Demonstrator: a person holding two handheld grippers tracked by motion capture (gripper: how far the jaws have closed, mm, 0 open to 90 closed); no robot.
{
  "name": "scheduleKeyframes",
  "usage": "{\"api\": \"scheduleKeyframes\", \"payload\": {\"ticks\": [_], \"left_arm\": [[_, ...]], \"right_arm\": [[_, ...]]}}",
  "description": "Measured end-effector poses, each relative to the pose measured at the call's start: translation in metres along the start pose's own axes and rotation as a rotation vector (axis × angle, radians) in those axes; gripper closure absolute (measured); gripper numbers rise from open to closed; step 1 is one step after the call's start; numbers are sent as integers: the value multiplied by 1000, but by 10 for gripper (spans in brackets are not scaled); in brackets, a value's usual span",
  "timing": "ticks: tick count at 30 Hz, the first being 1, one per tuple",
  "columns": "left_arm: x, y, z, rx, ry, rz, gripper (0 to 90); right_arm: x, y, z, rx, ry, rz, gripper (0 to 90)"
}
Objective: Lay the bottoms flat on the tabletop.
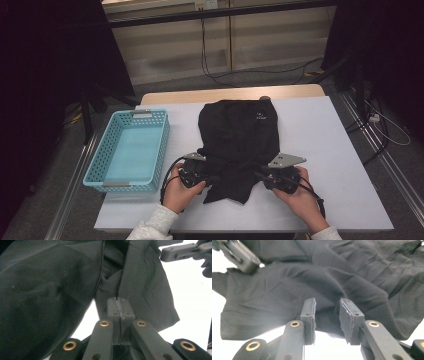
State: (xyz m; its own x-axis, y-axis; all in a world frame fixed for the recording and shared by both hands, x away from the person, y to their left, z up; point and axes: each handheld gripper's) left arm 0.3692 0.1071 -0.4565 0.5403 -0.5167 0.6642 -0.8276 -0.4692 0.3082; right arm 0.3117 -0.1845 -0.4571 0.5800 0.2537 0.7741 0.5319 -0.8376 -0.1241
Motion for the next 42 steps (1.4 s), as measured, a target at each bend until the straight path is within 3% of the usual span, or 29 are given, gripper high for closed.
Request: {"api": "scheduleKeyframes", "payload": {"ticks": [7,12,14,23,28,32,40,42], "left_arm": [[-2,-1,0,4,1,-8,898],[-1,-1,-1,-2,1,-7,899],[-1,0,-3,-2,5,-11,899],[5,-1,-6,-11,19,-16,900],[11,-4,-2,-23,22,-16,900],[11,-7,2,-30,11,-23,900],[11,-11,-5,-19,27,-41,900],[11,-12,-6,-18,29,-42,900]], "right_arm": [[-5,1,10,-17,-31,-18,702],[-5,-2,11,-3,-35,-35,865],[-4,-3,11,-1,-40,-48,882],[-10,8,-6,22,-48,-20,900],[-16,20,-21,8,-43,6,900],[-18,20,-28,-5,-39,4,900],[-19,28,-34,-27,-27,21,900],[-19,30,-36,-55,-30,11,900]]}}
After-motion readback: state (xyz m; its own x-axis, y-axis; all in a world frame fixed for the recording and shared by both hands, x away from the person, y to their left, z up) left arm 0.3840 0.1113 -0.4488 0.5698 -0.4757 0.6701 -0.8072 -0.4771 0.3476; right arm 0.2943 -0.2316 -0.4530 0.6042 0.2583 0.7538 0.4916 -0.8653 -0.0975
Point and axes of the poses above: each handheld gripper's, and its own axes: z roughly forward along the jaws, x roughly out of its top, y roughly to its right, and after that the axes turned 9 degrees about z, right-handed
